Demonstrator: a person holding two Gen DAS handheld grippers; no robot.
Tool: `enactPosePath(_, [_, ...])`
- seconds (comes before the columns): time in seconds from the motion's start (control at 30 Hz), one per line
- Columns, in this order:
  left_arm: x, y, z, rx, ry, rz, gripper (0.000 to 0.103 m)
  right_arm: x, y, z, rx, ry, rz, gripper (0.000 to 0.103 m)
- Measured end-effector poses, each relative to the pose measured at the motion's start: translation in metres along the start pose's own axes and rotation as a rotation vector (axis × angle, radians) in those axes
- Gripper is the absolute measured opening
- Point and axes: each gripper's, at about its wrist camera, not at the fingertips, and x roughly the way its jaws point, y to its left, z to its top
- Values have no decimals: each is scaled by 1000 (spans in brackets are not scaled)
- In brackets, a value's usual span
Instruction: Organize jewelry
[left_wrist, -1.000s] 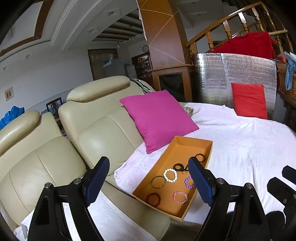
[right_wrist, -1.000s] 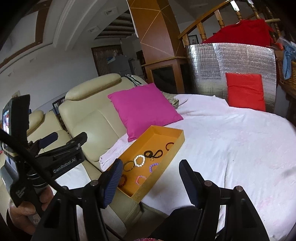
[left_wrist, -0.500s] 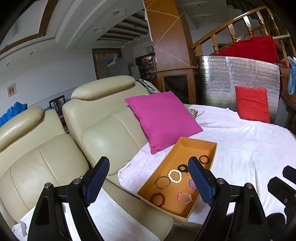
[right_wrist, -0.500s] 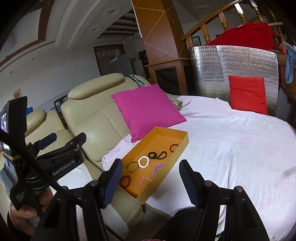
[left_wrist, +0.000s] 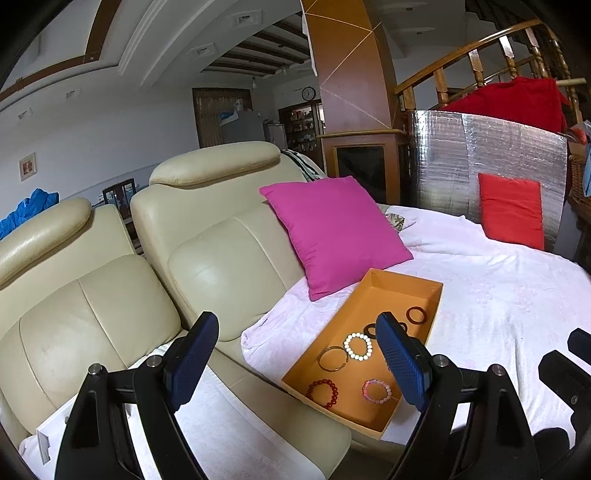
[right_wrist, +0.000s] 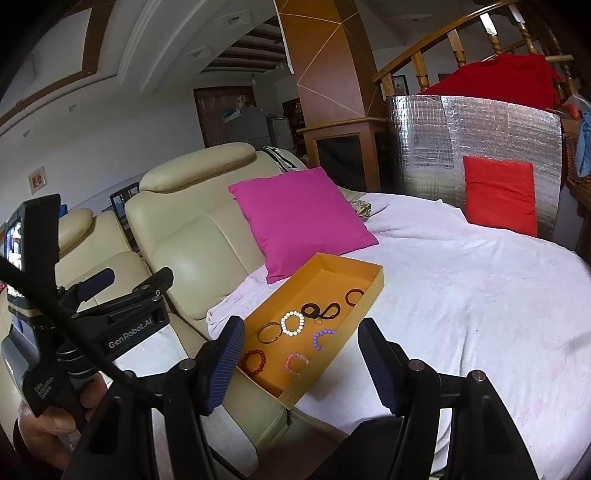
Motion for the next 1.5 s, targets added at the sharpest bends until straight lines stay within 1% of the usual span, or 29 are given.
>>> enactPosePath(0.23, [4, 3, -2, 4, 2, 7, 87, 5, 0, 1, 7, 8, 0, 68])
enactPosePath(0.9, [10, 5, -5, 9, 13, -3, 87, 12, 3, 3, 5, 16, -5, 68])
enactPosePath(1.17, [20, 10, -5, 19, 20, 1, 87, 29, 6, 9, -11, 18, -14, 68])
enactPosePath(1.5, [41, 6, -1, 25, 46, 17, 87, 60, 3, 17, -36, 35, -15, 68])
